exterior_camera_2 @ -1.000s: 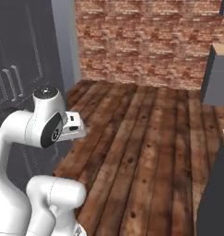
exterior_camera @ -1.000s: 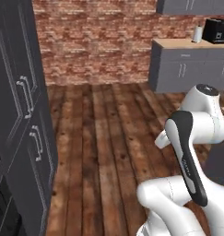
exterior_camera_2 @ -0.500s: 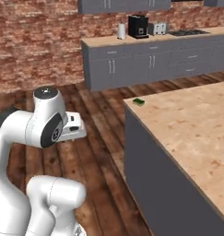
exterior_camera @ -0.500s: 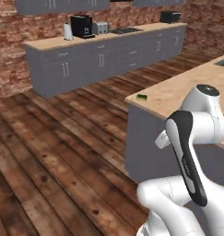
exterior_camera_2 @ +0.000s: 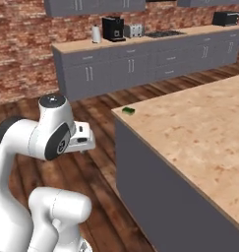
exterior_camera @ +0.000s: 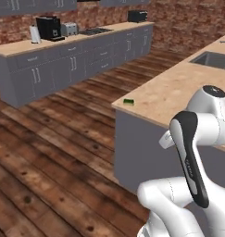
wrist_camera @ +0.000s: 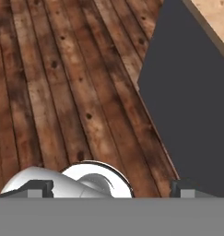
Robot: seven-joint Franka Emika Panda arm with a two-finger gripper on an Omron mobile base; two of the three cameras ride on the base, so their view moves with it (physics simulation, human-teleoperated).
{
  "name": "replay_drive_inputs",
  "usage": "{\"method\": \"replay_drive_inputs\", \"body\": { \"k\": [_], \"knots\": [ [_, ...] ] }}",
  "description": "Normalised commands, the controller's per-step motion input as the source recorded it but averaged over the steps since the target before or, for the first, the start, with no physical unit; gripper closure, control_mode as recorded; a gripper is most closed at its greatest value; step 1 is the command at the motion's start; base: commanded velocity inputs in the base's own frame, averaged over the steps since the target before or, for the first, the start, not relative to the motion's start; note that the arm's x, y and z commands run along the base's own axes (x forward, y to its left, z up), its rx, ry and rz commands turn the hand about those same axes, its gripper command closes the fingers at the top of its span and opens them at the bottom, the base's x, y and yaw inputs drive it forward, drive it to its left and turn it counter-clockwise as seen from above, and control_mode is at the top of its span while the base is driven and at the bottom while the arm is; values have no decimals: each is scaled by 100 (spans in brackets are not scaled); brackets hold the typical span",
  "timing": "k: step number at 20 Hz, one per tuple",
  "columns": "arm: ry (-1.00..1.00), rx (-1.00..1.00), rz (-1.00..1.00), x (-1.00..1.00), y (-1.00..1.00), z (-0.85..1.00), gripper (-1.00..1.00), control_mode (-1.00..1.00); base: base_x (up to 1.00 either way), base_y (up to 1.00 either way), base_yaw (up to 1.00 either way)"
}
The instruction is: Place the sponge inside the microwave to prepare for sanitizing.
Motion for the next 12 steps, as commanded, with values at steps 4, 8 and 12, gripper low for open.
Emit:
{"method": "replay_drive_inputs", "body": {
  "k": [4, 8, 12],
  "knots": [
    [0, 0, 0, 0, 0, 0, -100, 100, 83, 31, -8],
    [0, 0, 0, 0, 0, 0, -100, 100, 81, 20, -11],
    [0, 0, 0, 0, 0, 0, -100, 100, 78, 18, -19]
  ]
}}
